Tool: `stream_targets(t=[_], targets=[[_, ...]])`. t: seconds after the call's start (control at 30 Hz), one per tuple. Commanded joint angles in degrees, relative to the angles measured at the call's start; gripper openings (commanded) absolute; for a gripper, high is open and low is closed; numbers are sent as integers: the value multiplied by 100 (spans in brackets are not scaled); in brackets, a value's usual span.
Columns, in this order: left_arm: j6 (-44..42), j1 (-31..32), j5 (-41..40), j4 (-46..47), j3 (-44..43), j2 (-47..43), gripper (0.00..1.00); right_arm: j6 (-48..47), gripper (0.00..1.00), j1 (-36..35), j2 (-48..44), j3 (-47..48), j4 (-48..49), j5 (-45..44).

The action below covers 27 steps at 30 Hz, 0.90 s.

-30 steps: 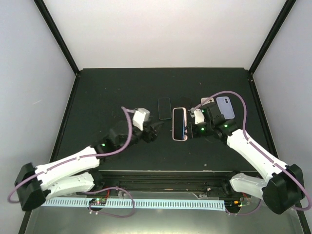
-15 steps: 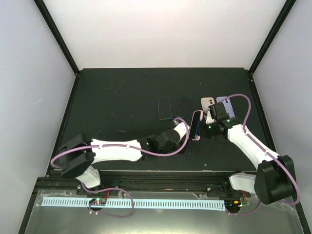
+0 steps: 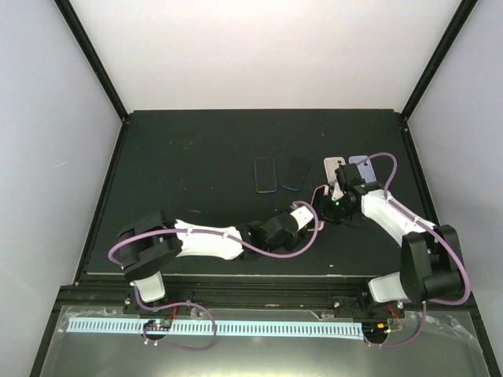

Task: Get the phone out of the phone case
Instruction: Remove the phone case from the phone.

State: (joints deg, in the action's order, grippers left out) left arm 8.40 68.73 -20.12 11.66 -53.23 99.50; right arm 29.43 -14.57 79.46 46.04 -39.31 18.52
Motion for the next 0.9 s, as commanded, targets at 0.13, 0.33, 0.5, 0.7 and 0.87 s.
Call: stream_targets(t=[0.13,0.33,0.5,0.7,0.87], targets=[[-418,26,33,80,-643,238,63,-21,1,66,535,556,-162,408],[-851,26,-200,29,-567,334,64,-121,1,116,1011,795,-271,525],[-1157,26,-333,75,-590,518,63,-83,1,121,1129,886,-310,611],[-1437,26,-482,175,-750,800,60,-101,1,129,1099,841,-261,653],[-1620,18,-598,393,-768,901,58,-98,1,125,1079,819,-244,687]])
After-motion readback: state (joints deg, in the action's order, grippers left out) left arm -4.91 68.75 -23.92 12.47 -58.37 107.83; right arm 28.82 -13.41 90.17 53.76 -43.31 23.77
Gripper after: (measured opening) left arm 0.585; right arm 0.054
